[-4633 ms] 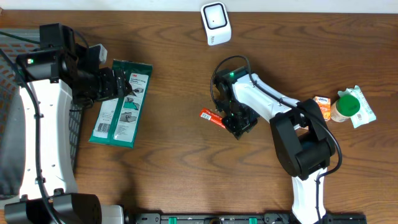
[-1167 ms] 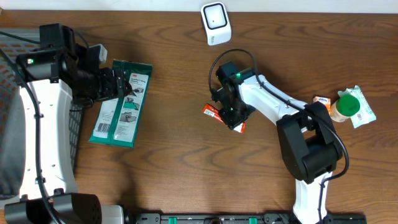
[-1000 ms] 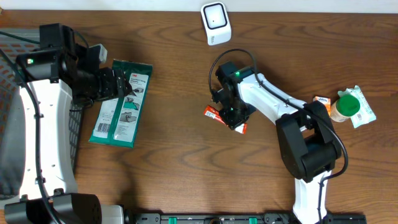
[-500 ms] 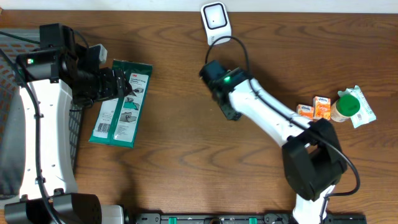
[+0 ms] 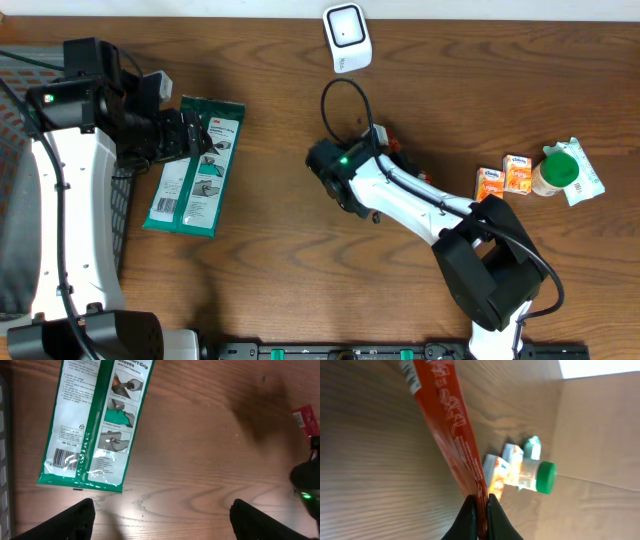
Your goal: Scan the item barcode
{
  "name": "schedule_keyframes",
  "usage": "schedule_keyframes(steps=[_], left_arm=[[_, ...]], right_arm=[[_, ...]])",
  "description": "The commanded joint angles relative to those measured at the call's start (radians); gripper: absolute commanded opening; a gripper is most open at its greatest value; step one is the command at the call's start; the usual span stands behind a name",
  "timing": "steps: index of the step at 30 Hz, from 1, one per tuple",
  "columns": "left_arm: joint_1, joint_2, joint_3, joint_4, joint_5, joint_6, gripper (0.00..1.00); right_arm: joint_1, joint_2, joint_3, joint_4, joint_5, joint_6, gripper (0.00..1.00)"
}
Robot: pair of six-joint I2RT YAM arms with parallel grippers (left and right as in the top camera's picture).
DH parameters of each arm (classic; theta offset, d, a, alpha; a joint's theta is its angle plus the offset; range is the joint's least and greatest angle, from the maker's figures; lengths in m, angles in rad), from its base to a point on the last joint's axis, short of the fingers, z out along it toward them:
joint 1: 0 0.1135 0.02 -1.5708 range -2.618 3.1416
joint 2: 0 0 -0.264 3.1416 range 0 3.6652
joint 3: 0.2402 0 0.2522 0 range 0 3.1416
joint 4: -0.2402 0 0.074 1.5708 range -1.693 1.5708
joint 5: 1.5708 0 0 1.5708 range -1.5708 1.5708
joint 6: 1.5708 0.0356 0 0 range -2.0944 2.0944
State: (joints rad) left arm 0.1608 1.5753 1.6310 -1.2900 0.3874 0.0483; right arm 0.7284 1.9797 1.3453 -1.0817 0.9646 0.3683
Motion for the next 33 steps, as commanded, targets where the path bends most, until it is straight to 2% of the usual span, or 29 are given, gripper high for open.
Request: schedule_keyframes(steps=[1,12,20,23,33], left_arm=[[0.0,-0.013,0.0,-0.004,0.005,-0.005,0.87],[0.0,-0.013,0.0,-0.004,0.005,-0.005,0.87],[0.0,-0.013,0.0,-0.004,0.005,-0.005,0.87],[0.0,-0.013,0.0,-0.004,0.005,-0.005,0.87],[0.0,-0.013,0.0,-0.004,0.005,-0.005,0.87]], right_arm=[[-0.003,0.003,-0.058,0.023,0.11,0.043,0.01],[0.011,0.003,-0.166,0.112,-0.022,0.019,0.01],[0.026,0.003,-0.171,0.097,-0.006,0.002,0.01],[0.014,0.003,-0.172,0.098,0.017,-0.083,0.01],[-0.099,0.003,-0.172,0.071,-0.001,-0.106,0.01]])
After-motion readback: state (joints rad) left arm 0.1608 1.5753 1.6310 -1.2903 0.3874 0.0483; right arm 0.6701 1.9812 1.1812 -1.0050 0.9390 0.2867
